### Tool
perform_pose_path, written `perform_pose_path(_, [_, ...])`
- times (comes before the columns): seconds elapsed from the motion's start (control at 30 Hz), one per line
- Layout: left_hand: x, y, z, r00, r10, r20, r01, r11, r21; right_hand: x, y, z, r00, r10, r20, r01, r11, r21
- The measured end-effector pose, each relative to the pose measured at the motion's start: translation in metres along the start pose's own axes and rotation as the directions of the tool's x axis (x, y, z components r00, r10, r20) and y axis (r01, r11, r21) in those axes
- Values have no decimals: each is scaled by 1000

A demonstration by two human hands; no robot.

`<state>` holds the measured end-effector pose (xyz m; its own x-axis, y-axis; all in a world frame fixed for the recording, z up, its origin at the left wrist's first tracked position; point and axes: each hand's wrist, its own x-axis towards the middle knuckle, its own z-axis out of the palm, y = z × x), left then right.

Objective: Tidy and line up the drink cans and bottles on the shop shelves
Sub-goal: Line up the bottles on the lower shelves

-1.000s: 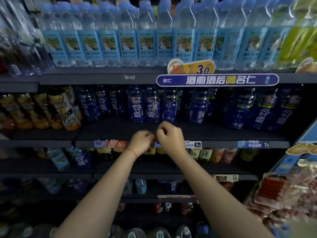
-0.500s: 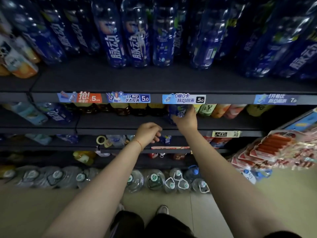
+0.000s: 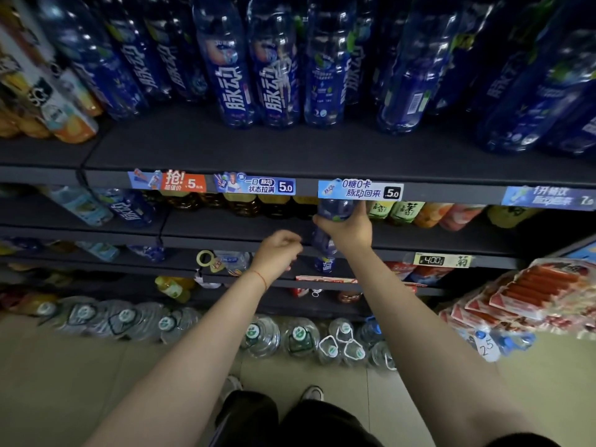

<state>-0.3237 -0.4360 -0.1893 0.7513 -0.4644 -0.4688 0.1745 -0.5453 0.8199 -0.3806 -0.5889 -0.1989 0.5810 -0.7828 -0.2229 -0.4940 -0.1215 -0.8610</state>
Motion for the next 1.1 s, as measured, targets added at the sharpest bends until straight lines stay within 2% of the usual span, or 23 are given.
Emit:
perform_pose_path(0.13, [-8, -3, -5, 991, 120, 63, -127, 986, 112, -24, -3, 10, 975, 119, 188, -132, 989, 58])
perform_pose_path(0.33, [-38, -8, -25, 980, 89, 179, -113, 985, 130, -73, -2, 30, 910, 118, 398, -158, 985, 70])
perform_pose_path(0.5, [-67, -3, -63, 945, 62, 321, -26, 993, -114, -88, -32, 16, 766, 140, 628, -192, 981, 15])
perform_pose_path(0.6, [-84, 12, -90, 927, 102, 361, 25, 943, -331, -92, -58, 17, 789, 59, 612, -156, 982, 106])
perform_pose_path(0.67, [-91, 25, -107, 933, 195, 301, -43, 895, -445, -95, -80, 22, 796, -22, 605, -113, 976, 184])
perform_pose_path(0.77, [-95, 50, -135, 945, 321, 55, -258, 840, -478, -101, -119, 28, 799, -125, 589, -31, 968, 248])
perform_pose_path(0.83, [-94, 66, -155, 923, 369, -108, -375, 800, -469, -109, -149, 29, 811, -212, 546, 50, 954, 297])
perform_pose_path(0.9, [-91, 82, -174, 881, 420, -219, -472, 747, -468, -109, -169, 32, 792, -339, 508, 188, 926, 327])
perform_pose_path(1.0, [-83, 102, -199, 825, 474, -307, -565, 685, -459, -108, -193, 41, 713, -493, 499, 410, 870, 274])
perform_pose_path(1.1, [-70, 114, -215, 788, 547, -283, -616, 694, -373, -106, -217, 57, 744, -540, 393, 521, 838, 165])
